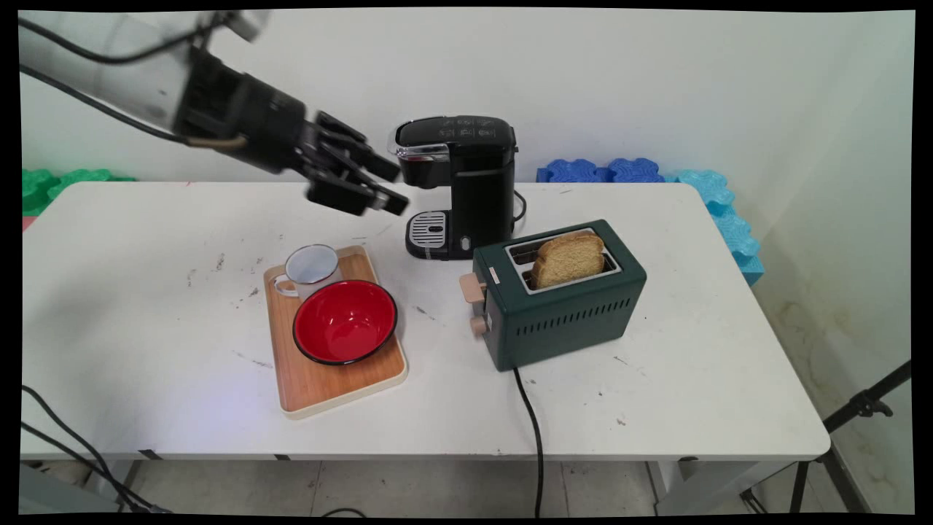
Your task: Press the toaster switch
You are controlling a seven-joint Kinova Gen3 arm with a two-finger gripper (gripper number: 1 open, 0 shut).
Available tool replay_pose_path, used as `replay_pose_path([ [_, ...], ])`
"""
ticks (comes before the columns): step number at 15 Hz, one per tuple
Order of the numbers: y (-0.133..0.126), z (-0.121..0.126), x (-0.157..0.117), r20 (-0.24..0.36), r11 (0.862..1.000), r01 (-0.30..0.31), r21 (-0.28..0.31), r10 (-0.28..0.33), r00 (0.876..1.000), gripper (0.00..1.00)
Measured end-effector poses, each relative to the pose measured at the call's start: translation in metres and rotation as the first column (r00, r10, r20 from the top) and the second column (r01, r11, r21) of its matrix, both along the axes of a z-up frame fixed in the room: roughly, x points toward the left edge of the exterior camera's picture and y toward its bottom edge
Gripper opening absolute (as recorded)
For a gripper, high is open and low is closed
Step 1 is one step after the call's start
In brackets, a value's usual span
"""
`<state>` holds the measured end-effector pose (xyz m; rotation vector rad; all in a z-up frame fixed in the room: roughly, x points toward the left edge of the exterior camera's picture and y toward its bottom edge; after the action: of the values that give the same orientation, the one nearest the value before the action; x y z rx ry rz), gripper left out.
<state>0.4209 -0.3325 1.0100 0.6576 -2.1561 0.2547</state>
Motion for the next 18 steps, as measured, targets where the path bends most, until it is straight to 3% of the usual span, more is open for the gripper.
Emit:
replay_pose_path([
  [18, -0.01, -0.08, -0.066, 0.096, 0.999, 0.012, 0.038, -0.016, 0.995, 0.0],
])
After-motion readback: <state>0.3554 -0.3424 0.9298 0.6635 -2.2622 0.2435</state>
